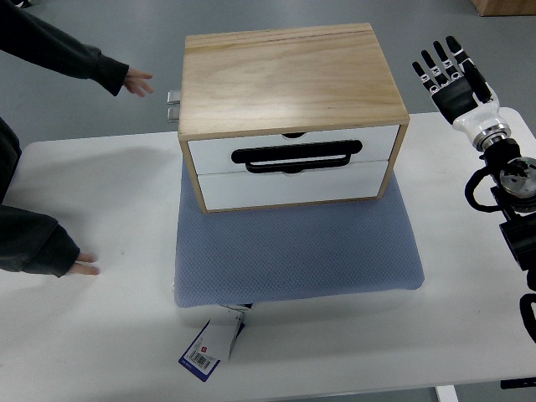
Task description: Open wood drawer with right hand
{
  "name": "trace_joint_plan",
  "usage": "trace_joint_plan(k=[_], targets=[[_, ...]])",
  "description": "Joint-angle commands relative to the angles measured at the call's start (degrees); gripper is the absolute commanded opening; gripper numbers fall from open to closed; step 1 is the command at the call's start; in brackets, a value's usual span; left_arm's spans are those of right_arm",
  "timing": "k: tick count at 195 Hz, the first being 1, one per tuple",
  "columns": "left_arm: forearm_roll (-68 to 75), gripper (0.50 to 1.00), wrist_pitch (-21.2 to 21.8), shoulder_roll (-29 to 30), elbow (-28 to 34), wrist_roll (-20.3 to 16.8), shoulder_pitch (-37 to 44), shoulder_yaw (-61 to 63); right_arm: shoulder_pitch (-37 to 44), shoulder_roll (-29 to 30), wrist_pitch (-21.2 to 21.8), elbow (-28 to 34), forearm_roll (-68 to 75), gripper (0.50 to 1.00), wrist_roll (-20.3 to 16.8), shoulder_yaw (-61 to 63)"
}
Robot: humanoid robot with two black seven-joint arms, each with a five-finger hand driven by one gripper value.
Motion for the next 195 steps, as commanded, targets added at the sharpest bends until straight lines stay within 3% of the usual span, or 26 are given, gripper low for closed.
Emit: trace_joint_plan(k=[1, 76, 77, 117, 127, 128, 148, 170, 195], targets=[[0.0, 1.0, -0.03, 0.0, -0.03, 0.0, 0.0, -0.07, 0.03, 0.08, 0.0, 0.0, -0.09, 0.944, 0.0, -0.09], [-0.53, 1.0, 0.05, 0.0, -0.21, 0.0, 0.0, -0.16, 1.62, -2.64, 0.0, 0.09, -0.35, 0.944, -0.27, -3.78], [-0.53, 1.0, 0.05, 0.0, -0.21, 0.0, 0.0, -0.16, 3.97, -4.82, 0.0, 0.17, -1.39, 0.944, -0.27, -5.87], [-0.53, 1.0, 0.05, 0.0, -0.29, 0.0, 0.0, -0.25, 16.64, -14.5, 0.17, 1.49, -7.29, 0.944, -0.53, -18.97], [-0.53, 1.0, 0.05, 0.0, -0.29, 0.0, 0.0, -0.25, 16.65, -14.51, 0.17, 1.49, -7.29, 0.944, -0.53, -18.98], [-0.53, 1.0, 0.05, 0.0, -0.47, 0.0, 0.0, -0.25, 20.74, -17.03, 0.17, 3.32, -9.73, 0.944, -0.62, -24.12], [-0.35, 1.0, -0.03, 0.0, -0.82, 0.0, 0.0, -0.25, 28.25, -22.77, 0.35, 9.84, -15.73, 0.944, -1.23, -35.07], [-0.26, 1.0, -0.73, 0.0, -1.79, 0.0, 0.0, -0.16, 39.13, -29.27, 1.05, 19.15, -24.34, 0.944, -5.88, -48.24], [-0.18, 1.0, -2.32, 0.0, -1.96, 0.0, 0.0, -0.16, 53.12, -31.12, 4.13, 25.14, -27.95, 0.944, -13.45, -62.75]])
